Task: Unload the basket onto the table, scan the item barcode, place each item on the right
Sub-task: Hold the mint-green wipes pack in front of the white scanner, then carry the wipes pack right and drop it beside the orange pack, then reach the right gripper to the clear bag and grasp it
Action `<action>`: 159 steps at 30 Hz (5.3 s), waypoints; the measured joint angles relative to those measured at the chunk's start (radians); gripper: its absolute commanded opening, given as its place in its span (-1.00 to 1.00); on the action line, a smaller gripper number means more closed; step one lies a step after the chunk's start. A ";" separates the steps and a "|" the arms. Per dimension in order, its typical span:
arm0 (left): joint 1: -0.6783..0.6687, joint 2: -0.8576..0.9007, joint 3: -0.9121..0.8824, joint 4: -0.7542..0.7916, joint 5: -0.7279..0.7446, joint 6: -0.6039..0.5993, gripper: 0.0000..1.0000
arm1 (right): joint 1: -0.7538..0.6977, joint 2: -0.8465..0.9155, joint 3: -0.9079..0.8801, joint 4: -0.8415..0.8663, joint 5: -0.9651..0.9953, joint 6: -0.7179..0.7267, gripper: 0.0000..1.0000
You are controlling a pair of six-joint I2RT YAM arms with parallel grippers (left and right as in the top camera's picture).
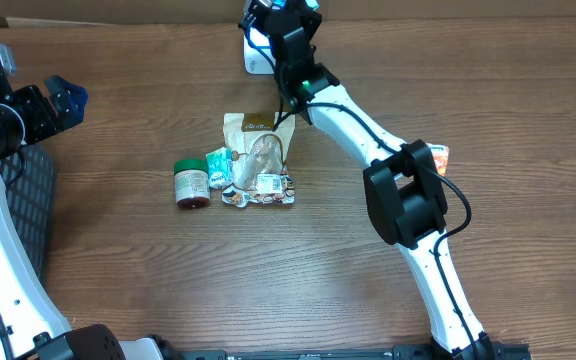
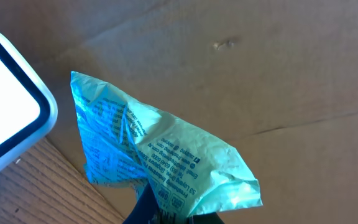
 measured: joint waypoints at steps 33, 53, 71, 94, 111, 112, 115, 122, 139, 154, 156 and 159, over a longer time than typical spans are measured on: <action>0.000 0.000 0.000 0.000 0.000 0.000 0.99 | 0.060 -0.373 -0.013 -0.711 -0.379 0.628 -0.92; 0.000 0.000 0.000 0.000 0.000 0.000 1.00 | -0.539 -0.715 -0.149 -1.457 -0.912 1.405 -0.92; 0.000 0.000 0.000 0.000 0.000 0.000 0.99 | -0.661 -0.711 -0.844 -0.920 -0.779 1.566 -0.91; 0.000 0.000 0.000 0.000 0.000 0.000 0.99 | -0.654 -0.762 -0.585 -1.286 -0.795 1.489 -0.27; 0.000 0.000 0.000 0.000 0.000 0.000 0.99 | -0.230 -0.759 -0.602 -1.130 -0.900 1.500 0.72; 0.000 0.000 0.000 0.000 0.000 0.000 0.99 | -0.208 -0.756 -0.612 -1.102 -0.906 1.511 0.72; 0.000 0.000 0.000 0.000 0.000 0.000 0.99 | -0.151 -0.738 -0.655 -1.009 -0.933 1.535 0.71; 0.000 0.000 0.000 0.000 0.000 0.000 0.99 | -0.023 -0.662 -0.742 -0.838 -0.977 1.564 0.56; 0.000 0.000 0.000 0.000 0.000 0.000 0.99 | 0.034 -0.460 -0.757 -0.788 -1.028 1.748 -0.29; 0.000 0.000 0.000 0.000 0.000 0.000 0.99 | 0.057 -0.460 -0.757 -0.787 -1.049 1.676 -0.92; 0.000 0.000 0.000 0.000 0.000 0.000 0.99 | 0.056 -0.460 -0.757 -0.830 -1.059 1.628 -0.92; 0.000 0.000 0.000 0.000 0.000 0.000 0.99 | 0.050 -0.467 -0.757 -0.913 -1.046 1.572 -0.92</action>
